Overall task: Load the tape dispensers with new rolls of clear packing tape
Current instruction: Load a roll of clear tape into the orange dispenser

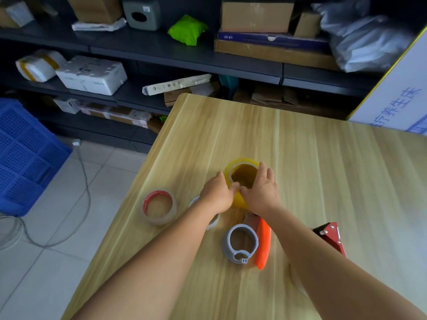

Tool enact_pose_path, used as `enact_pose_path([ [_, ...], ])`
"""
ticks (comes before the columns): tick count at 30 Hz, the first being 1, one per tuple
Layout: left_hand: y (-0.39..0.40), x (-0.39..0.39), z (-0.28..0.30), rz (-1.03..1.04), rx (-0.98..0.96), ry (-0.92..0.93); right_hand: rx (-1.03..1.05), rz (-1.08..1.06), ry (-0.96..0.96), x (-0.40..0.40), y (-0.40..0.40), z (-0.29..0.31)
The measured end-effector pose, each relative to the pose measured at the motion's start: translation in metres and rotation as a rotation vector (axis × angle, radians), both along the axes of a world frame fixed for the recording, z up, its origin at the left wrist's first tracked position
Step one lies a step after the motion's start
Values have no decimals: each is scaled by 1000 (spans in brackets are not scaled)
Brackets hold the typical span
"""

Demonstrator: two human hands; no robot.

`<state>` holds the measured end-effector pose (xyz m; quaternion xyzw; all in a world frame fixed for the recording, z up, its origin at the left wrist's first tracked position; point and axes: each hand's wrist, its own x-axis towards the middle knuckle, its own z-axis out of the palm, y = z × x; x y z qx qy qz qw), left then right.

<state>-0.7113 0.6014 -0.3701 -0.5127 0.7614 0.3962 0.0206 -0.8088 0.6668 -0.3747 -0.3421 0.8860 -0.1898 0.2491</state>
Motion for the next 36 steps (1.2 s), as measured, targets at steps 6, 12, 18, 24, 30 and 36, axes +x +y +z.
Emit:
enact_pose_path([
  [6,-2,-7,-8,186,21,66,-82,-51,-105,-11,3,1],
  [12,2,-5,-1,341,38,193,-274,-71,-70,-10,14,5],
  [18,7,0,3,456,110,353,-454,-102,-114,-5,23,12],
  [24,22,-1,7,608,294,503,-522,-224,-343,3,36,22],
  [30,44,2,19,474,84,468,-578,-212,-328,1,60,29],
  [36,72,15,36,83,-273,426,-576,-130,-216,1,86,41],
])
